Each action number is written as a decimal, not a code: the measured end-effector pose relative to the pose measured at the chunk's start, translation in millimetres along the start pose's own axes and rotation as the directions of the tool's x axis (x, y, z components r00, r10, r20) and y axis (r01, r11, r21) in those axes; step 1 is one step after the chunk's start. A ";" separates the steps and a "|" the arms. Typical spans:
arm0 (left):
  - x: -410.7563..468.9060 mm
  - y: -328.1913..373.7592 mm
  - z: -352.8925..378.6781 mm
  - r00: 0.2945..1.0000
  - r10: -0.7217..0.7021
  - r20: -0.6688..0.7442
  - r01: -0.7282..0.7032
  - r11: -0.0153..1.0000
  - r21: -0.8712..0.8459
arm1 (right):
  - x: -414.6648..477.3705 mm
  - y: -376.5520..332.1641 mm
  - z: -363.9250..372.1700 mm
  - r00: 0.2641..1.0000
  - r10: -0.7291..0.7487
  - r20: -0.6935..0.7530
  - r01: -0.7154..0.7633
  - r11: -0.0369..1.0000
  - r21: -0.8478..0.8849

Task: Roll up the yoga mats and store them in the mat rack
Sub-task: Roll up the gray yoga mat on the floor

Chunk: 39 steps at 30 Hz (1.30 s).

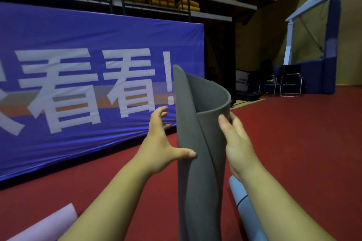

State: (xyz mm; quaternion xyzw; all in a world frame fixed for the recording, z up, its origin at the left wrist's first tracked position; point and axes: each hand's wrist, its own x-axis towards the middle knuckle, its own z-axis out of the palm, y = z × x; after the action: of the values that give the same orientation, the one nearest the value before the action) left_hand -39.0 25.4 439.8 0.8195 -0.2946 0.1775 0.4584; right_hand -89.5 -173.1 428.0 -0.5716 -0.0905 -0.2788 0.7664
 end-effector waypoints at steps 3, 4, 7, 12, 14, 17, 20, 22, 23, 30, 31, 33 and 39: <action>5.1 27.5 -14.0 0.991 0.006 0.136 -0.019 0.995 0.098 | 5.5 -16.3 7.6 0.996 -0.007 -0.089 0.004 0.999 -0.040; 6.2 35.3 -17.6 0.984 0.023 0.177 -0.044 0.993 0.113 | 6.3 -19.8 9.5 0.996 -0.014 -0.094 0.008 0.998 -0.066; 6.7 50.6 -26.8 0.953 0.087 0.290 -0.101 0.994 0.033 | 5.1 -28.8 13.8 0.997 -0.035 -0.074 0.028 0.996 -0.090; 5.2 72.0 -43.4 0.963 0.094 0.252 -0.118 0.990 0.082 | -2.1 -39.4 12.0 0.997 -0.077 0.012 0.077 0.993 -0.093; 5.1 79.4 -47.8 0.976 0.087 0.201 -0.115 0.984 0.135 | -3.1 -40.6 10.3 0.996 -0.072 0.043 0.076 0.994 -0.079; 10.8 81.6 -54.4 0.986 0.123 0.111 -0.137 0.982 0.127 | -3.9 -42.3 10.5 0.990 -0.081 0.112 0.092 0.991 -0.095; 20.3 81.3 -61.3 0.980 0.156 0.124 -0.165 0.984 0.063 | -2.1 -42.0 12.8 0.983 -0.080 0.167 0.100 0.988 -0.116; 22.4 84.2 -63.0 0.968 0.169 0.183 -0.172 0.985 0.004 | -1.3 -42.4 14.9 0.981 -0.076 0.178 0.101 0.986 -0.136; 22.1 85.6 -62.0 0.965 0.174 0.198 -0.174 0.985 -0.017 | -0.7 -42.0 15.8 0.979 -0.085 0.186 0.110 0.986 -0.128; -9.1 38.1 -10.7 0.987 0.119 0.106 -0.118 0.993 -0.016 | -15.0 5.8 10.1 0.982 -0.068 0.178 0.083 0.993 -0.082; -18.5 27.2 -1.4 0.990 0.119 0.079 -0.118 0.993 -0.021 | -18.4 18.6 6.7 0.985 -0.056 0.163 0.071 0.994 -0.088; -33.4 14.7 14.3 0.993 0.116 0.001 -0.116 0.991 -0.060 | -23.0 37.7 2.6 0.987 -0.061 0.149 0.074 0.994 -0.081; -47.5 -26.3 52.0 0.937 0.118 -0.329 -0.162 0.981 -0.110 | -15.6 66.9 8.3 0.980 0.020 0.199 -0.012 0.999 -0.042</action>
State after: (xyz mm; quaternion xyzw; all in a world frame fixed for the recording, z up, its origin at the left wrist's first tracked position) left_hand -57.3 6.8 369.3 0.7237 -0.2851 0.3203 0.5408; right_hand -65.4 -147.5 368.3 -0.6127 -0.1567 -0.2158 0.7439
